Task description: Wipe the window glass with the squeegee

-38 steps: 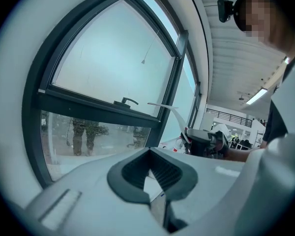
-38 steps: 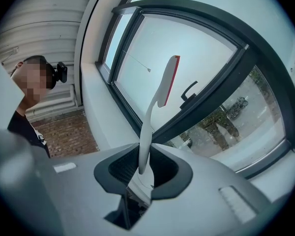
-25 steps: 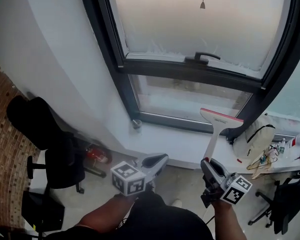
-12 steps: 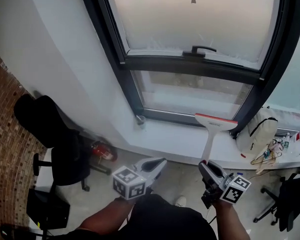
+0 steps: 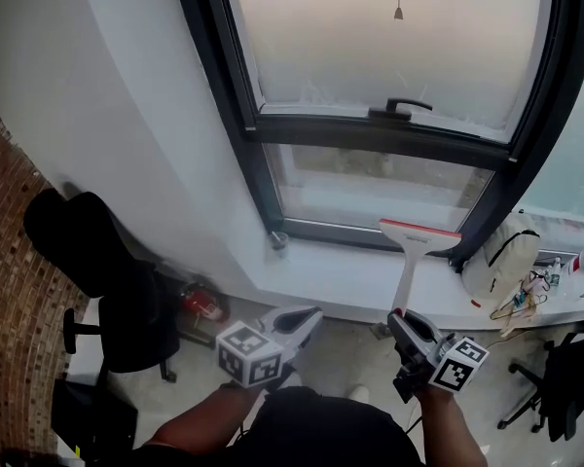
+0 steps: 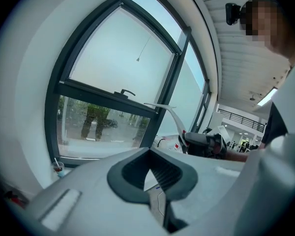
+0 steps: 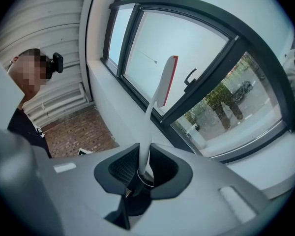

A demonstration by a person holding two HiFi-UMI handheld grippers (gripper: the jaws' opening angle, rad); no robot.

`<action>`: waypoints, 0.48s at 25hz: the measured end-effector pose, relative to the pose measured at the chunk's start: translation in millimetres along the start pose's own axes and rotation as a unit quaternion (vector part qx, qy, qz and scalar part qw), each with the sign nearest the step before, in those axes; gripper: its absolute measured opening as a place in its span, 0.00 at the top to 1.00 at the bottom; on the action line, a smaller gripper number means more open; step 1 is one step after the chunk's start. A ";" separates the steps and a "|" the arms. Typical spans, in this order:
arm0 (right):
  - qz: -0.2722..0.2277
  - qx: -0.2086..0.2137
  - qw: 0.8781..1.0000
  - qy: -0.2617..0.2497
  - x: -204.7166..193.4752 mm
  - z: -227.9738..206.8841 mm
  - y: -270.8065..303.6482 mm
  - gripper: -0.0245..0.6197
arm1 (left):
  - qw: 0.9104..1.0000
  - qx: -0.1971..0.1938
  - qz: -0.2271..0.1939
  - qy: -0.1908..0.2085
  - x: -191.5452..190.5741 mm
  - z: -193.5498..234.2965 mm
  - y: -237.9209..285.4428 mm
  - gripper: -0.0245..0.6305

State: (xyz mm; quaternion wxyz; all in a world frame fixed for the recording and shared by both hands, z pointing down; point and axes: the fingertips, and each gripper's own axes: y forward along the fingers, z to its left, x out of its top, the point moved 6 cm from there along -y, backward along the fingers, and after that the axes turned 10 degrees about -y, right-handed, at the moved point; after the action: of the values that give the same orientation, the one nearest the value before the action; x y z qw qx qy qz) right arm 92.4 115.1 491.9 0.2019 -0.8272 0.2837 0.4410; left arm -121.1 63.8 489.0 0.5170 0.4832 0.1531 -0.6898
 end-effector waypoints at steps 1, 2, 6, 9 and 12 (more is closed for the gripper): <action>0.001 0.000 1.000 -0.001 -1.4 2.9 3.3 0.83 | 1.000 -0.002 0.002 0.000 -0.3 2.4 -2.9 0.96; 0.003 -0.001 1.000 -0.002 -3.0 5.1 6.5 0.83 | 1.000 -0.004 0.003 -0.001 0.2 4.2 -5.5 0.96; 0.010 -0.005 1.000 -0.005 -9.6 9.0 19.4 0.83 | 1.000 -0.013 -0.008 0.000 5.8 12.3 -15.0 0.96; 0.008 -0.008 1.000 -0.005 -13.4 13.2 28.2 0.83 | 1.000 -0.011 -0.006 -0.005 3.6 21.9 -24.6 0.96; 0.008 -0.006 1.000 -0.008 -15.3 15.9 37.5 0.83 | 1.000 -0.004 -0.010 -0.011 3.7 34.2 -32.2 0.96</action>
State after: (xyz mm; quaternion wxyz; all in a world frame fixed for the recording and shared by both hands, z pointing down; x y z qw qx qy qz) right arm 51.5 100.4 493.2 0.1954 -0.8223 0.2861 0.4514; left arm -166.2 50.9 493.3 0.5134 0.4720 0.1553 -0.6997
